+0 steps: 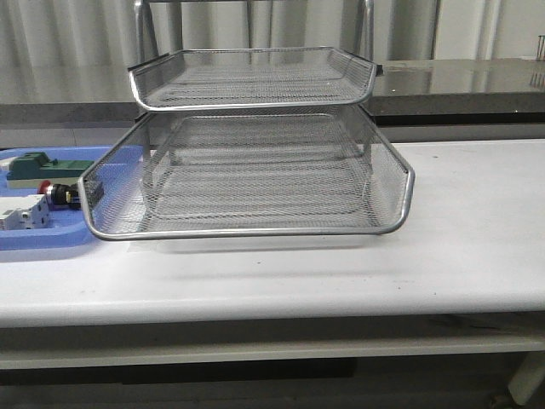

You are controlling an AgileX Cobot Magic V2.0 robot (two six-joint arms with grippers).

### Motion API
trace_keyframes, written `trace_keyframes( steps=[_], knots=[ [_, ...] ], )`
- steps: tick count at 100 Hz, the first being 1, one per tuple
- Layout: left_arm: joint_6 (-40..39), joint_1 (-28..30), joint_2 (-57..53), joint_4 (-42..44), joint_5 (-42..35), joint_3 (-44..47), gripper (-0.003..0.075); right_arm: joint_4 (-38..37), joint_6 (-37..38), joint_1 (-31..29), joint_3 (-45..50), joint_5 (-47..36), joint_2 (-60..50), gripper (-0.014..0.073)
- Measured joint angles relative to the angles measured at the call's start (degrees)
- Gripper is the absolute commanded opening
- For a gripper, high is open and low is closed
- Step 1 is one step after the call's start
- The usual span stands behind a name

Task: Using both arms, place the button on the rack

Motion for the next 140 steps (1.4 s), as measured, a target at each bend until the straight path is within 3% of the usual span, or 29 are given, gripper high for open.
trace_keyframes(
  steps=[33, 45, 60, 71, 140],
  knots=[
    [0.0, 0.0, 0.0, 0.0, 0.0, 0.0, 0.0004, -0.2, 0.2, 0.0, 0.0, 3.8, -4.3, 0.0481],
    [0.0, 0.0, 0.0, 0.0, 0.0, 0.0, 0.0004, 0.3, 0.2, 0.0, 0.0, 4.7, -4.3, 0.0325],
    [0.0, 0.0, 0.0, 0.0, 0.0, 0.0, 0.0004, 1.2, 0.2, 0.0, 0.0, 5.1, -4.3, 0.0053],
    [0.0, 0.0, 0.0, 0.0, 0.0, 0.0, 0.0004, 2.3, 0.3, 0.0, 0.0, 5.1, -4.3, -0.0074],
    [0.0, 0.0, 0.0, 0.0, 0.0, 0.0, 0.0004, 3.3, 0.4, 0.0, 0.0, 5.4, -4.3, -0.0068]
  ],
)
